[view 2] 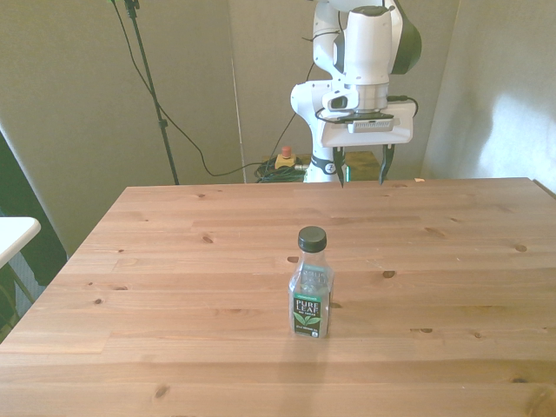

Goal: Knock down the bottle

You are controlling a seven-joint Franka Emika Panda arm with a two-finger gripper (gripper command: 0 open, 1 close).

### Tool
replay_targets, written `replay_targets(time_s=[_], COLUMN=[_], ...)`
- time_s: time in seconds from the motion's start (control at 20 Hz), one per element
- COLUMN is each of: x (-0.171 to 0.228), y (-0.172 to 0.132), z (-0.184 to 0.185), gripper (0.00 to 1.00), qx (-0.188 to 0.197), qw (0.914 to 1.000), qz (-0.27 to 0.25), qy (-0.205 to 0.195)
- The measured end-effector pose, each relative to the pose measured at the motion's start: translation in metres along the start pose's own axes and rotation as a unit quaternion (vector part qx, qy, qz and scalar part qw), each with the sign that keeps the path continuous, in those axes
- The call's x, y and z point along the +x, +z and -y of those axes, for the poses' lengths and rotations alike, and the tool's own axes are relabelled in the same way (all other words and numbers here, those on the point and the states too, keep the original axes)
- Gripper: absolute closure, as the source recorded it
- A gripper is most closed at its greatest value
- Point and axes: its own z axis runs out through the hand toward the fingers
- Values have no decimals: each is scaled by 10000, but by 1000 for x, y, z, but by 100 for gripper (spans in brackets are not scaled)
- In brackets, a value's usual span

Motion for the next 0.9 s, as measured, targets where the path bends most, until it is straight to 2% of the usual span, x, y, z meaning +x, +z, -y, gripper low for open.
replay_targets(time_s=[0.05,0.1,0.25,0.5,0.9], x=[0,0,13,66,153], y=[0,0,-7,-25,-37], z=[0,0,2,9,61], gripper=[0,100,100,100,100], qx=[2,6,98,180,452], qw=[10000,10000,9998,9972,9868], qz=[-1,-10,-186,-529,-939], qy=[-1,-4,71,490,1239])
